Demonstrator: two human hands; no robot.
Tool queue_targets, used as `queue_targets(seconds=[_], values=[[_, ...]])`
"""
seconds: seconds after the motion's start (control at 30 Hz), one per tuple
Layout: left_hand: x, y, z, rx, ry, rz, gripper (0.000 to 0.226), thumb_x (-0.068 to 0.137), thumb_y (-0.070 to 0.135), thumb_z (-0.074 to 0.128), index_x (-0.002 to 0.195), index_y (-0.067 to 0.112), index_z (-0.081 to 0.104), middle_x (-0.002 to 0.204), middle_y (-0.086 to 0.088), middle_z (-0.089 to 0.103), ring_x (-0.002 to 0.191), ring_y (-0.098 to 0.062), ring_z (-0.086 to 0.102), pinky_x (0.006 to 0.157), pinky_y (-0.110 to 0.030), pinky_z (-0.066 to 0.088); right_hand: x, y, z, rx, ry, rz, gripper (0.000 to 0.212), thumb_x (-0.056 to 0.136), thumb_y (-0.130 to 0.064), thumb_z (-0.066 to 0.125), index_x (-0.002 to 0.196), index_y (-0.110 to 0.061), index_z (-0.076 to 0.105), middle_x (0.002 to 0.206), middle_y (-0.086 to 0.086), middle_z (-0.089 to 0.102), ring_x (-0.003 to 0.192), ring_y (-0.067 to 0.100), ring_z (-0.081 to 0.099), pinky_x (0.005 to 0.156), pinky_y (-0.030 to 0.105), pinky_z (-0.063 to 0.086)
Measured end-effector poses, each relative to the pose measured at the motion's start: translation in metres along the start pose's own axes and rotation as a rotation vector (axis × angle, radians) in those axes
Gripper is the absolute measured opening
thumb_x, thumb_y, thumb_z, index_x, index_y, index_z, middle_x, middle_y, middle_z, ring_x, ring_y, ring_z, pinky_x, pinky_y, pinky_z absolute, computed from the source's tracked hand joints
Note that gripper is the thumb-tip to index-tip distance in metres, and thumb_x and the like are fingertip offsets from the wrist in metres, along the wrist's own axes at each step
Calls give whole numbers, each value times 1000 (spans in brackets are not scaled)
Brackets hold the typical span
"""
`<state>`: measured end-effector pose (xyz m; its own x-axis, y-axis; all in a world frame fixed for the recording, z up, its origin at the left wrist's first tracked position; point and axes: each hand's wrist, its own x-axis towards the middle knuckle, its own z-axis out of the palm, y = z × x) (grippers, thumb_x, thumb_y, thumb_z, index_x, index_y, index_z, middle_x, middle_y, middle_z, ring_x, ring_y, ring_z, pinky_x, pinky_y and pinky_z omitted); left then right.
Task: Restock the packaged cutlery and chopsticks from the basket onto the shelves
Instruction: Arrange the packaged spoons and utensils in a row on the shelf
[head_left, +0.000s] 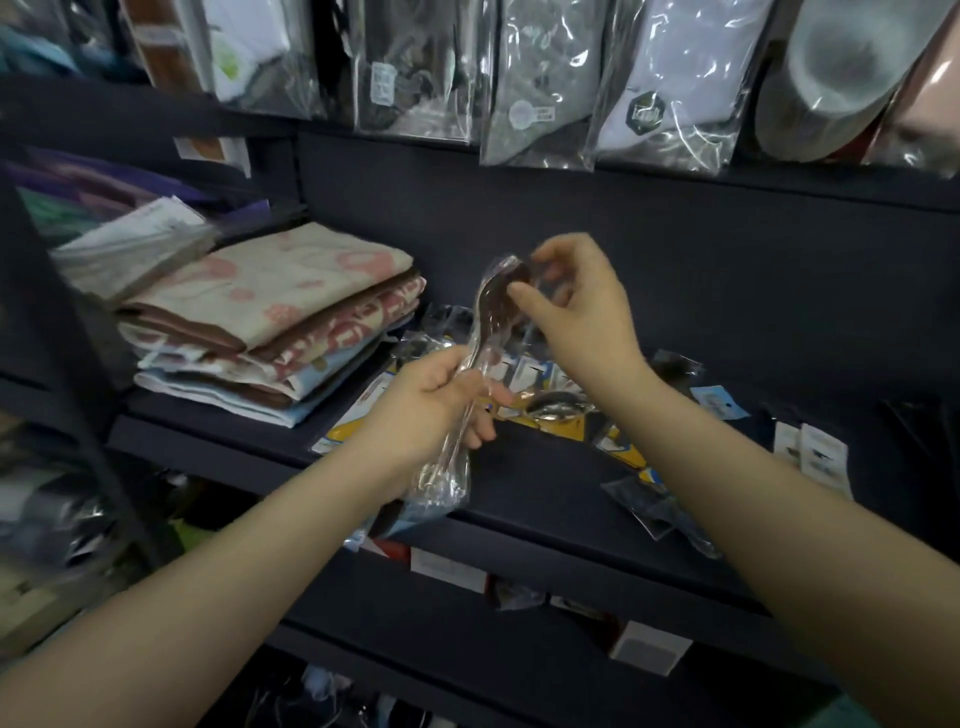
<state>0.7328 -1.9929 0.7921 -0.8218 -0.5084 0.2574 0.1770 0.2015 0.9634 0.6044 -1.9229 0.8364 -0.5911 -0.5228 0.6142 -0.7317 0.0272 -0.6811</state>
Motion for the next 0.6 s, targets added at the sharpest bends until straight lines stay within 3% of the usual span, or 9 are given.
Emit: queue_targets(seconds=[0.07, 0.17, 0.27, 0.33, 0.4, 0.5, 0.6], values=[[-3, -3, -11, -60, -43, -82, 19, 95, 7, 39, 96, 13, 58, 81, -4, 67, 47, -6, 56, 46, -16, 45, 2, 10, 7, 90, -8, 190, 34, 79, -26, 70, 102, -23, 45, 106, 1, 52, 85, 11, 51, 77, 29, 47], [-5, -7, -22, -136, -113, -175, 18, 94, 9, 43, 100, 12, 59, 85, -5, 70, 53, -7, 62, 50, -16, 48, 2, 15, 19, 267, -171, 417, 23, 81, -28, 69, 93, -16, 53, 94, 6, 59, 75, 14, 56, 60, 25, 46], [-5, -8, -27, -170, -121, -241, 15, 92, 14, 46, 95, 13, 62, 77, 0, 72, 57, -9, 66, 52, -16, 52, 2, 18, 29, 270, -227, 434, 20, 84, -21, 67, 70, -12, 55, 75, 12, 56, 58, 14, 49, 49, 20, 41], [-5, -10, -33, -135, -120, -244, 19, 93, 18, 45, 87, 12, 62, 68, 1, 71, 54, -10, 63, 49, -18, 50, 5, 20, 31, 261, -213, 425, 17, 85, -14, 65, 72, -4, 59, 73, 15, 52, 59, 18, 46, 52, 24, 39], [-7, -13, -40, 16, -137, -235, 26, 94, 20, 45, 77, 12, 62, 57, 4, 67, 50, -11, 57, 48, -20, 45, 8, 22, 31, 230, -222, 436, 14, 86, -7, 61, 84, 6, 64, 72, 15, 52, 57, 17, 45, 53, 25, 39], [-10, -17, -50, 254, -174, -221, 22, 92, 23, 49, 80, 13, 64, 56, 6, 64, 50, -9, 51, 51, -23, 39, 10, 32, 35, 163, -249, 515, 13, 87, 3, 54, 82, 11, 63, 61, 9, 47, 51, 12, 41, 48, 19, 39], [-10, -23, -62, 712, -108, 45, 16, 90, 29, 52, 97, 19, 62, 77, 8, 64, 58, 0, 53, 59, -18, 43, 12, 45, 50, 115, -233, 643, 16, 84, 8, 49, 72, 9, 60, 59, 10, 44, 49, 15, 38, 38, 18, 35]])
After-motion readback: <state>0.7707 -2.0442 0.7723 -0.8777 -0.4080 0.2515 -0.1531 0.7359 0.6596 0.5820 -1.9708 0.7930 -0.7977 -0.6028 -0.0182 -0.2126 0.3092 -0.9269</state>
